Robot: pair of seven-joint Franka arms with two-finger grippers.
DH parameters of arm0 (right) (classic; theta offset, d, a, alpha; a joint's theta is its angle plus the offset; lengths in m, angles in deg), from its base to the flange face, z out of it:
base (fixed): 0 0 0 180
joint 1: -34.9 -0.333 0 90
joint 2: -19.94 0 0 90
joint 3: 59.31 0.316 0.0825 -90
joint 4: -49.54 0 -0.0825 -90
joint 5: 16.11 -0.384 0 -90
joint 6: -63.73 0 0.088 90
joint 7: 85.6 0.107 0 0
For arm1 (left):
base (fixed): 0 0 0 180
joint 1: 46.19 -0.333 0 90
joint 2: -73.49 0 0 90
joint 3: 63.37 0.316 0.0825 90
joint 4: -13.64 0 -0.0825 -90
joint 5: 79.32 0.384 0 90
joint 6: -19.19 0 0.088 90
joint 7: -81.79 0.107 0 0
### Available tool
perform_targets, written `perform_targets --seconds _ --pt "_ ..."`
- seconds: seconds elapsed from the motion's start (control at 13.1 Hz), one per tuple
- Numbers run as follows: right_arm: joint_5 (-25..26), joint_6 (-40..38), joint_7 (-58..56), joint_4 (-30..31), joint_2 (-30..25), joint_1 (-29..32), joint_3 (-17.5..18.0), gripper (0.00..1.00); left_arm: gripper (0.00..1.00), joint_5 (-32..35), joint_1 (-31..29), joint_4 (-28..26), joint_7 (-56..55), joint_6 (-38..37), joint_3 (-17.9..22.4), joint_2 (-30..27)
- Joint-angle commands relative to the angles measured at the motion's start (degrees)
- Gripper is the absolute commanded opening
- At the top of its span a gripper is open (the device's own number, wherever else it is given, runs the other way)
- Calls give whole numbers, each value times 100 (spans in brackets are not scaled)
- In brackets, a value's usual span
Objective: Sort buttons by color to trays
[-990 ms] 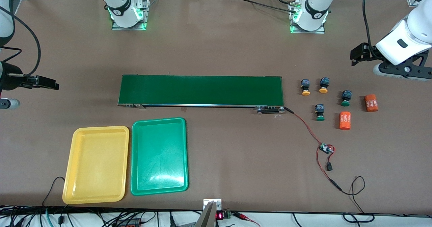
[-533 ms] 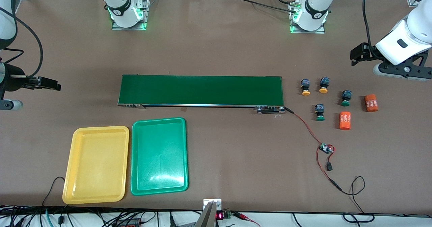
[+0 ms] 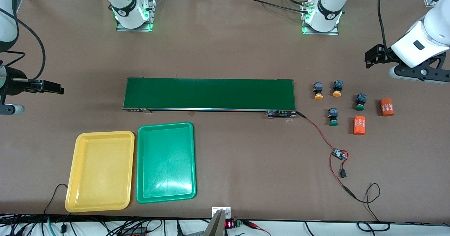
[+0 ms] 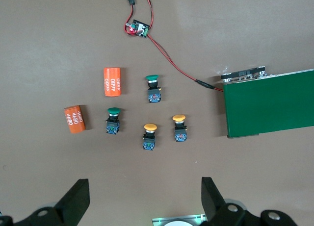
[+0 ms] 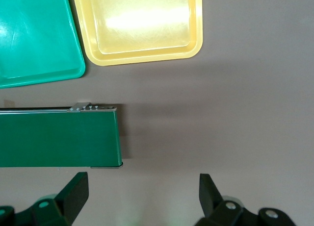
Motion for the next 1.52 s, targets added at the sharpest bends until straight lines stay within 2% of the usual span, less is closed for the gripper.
perform_targets --seconds 0.0,0.3,0.53,0.91,1.14,1.45 --pt "-90 -21 30 -1 13 -38 30 100 100 -2 48 -47 -57 -48 30 -95" --pt "-99 5 30 16 74 -144 30 100 100 -2 57 -47 -66 -101 3 -95" --pt "-336 66 39 8 145 -162 30 100 100 -2 57 -38 -66 -101 12 -95" --pt "-328 154 48 60 180 -302 30 100 100 -10 57 -38 -66 -145 12 -95" --pt "-267 295 487 192 163 -504 21 100 100 -10 57 -38 -66 -162 12 -95" --pt "-249 566 487 840 -144 -496 21 100 100 -10 57 -38 4 -206 12 -104"
